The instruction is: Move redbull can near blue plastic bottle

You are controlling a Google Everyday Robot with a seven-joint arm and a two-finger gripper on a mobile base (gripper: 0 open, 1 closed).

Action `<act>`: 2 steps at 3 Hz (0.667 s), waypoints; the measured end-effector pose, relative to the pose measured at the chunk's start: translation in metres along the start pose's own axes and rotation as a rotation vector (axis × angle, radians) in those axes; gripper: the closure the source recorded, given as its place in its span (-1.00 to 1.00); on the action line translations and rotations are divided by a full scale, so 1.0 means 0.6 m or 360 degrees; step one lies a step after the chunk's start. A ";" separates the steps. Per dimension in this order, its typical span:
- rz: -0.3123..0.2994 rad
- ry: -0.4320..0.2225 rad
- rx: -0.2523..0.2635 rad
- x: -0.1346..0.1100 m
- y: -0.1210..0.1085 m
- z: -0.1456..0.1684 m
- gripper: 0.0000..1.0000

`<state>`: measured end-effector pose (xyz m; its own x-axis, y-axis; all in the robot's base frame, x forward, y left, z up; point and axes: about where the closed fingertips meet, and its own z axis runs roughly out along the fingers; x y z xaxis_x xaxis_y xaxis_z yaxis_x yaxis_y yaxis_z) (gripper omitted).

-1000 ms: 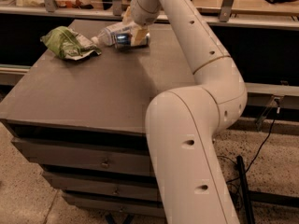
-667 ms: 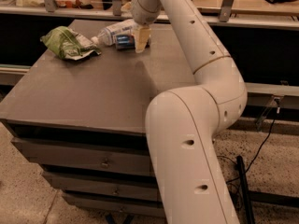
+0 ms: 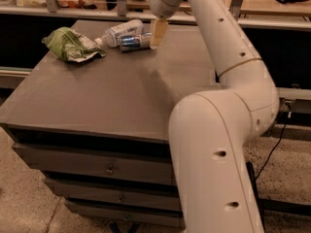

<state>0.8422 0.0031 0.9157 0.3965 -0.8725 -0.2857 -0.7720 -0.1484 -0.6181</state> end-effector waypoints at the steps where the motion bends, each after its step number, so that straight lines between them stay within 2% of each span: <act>1: 0.0224 0.0056 0.0226 0.060 -0.032 -0.083 -1.00; 2: 0.0234 0.0054 0.0232 0.059 -0.030 -0.078 -1.00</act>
Offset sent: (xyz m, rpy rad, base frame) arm 0.0042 -0.0431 0.0323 0.0834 -0.0528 -0.1382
